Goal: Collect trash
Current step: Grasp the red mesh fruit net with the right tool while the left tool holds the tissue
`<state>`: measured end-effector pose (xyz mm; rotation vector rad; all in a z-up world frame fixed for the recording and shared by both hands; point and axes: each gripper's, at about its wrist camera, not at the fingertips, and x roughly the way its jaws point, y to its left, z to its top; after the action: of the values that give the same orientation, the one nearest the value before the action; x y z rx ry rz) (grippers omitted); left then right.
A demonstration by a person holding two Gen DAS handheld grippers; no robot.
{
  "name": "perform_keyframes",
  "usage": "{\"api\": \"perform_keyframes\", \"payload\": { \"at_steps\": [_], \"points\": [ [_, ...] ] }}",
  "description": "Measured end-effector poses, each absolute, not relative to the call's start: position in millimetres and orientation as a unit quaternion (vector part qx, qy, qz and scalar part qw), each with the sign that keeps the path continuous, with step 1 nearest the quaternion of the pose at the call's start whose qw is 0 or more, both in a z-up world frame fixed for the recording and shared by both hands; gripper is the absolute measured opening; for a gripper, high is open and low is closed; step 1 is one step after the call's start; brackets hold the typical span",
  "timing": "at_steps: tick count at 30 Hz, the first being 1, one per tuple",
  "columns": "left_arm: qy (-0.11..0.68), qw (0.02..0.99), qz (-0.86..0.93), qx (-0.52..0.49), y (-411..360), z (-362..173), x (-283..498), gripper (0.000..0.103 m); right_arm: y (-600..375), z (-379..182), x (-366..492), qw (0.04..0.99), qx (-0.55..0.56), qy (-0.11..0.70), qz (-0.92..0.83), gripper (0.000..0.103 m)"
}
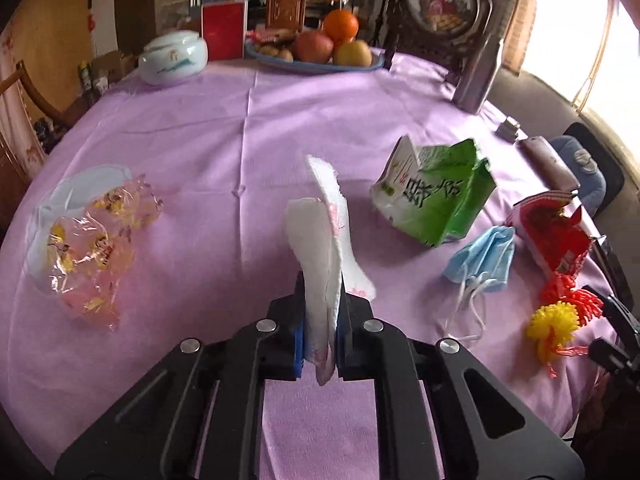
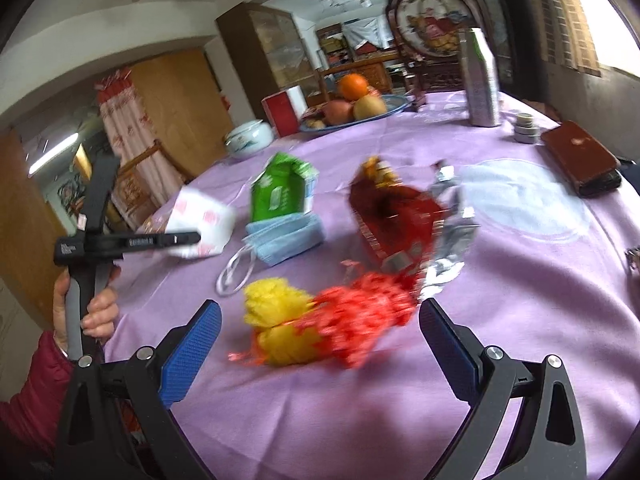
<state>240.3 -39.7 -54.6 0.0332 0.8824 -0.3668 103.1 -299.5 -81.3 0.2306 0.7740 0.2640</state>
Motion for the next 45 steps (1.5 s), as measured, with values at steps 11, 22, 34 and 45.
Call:
{"api": "perform_keyframes", "payload": {
  "at_steps": [11, 22, 34, 45],
  "points": [
    [0.414, 0.888, -0.201, -0.022, -28.2, -50.7, 239.7, 0.013, -291.3, -68.9, 103.2, 0.921, 0.089, 0.368, 0.093, 0.097],
    [0.408, 0.889, -0.204, -0.023, -28.3, -49.4, 237.4, 0.013, -313.1, -90.1, 114.9, 0.902, 0.155, 0.397, 0.073, 0.043],
    [0.380, 0.902, -0.204, -0.022, -21.8, -34.3, 204.1, 0.013, -307.2, -62.1, 102.3, 0.921, 0.113, 0.365, 0.074, 0.061],
    [0.391, 0.899, -0.192, -0.036, -14.1, -35.6, 201.8, 0.013, -328.9, -77.9, 103.6, 0.912, 0.157, 0.375, 0.049, 0.059]
  ]
}}
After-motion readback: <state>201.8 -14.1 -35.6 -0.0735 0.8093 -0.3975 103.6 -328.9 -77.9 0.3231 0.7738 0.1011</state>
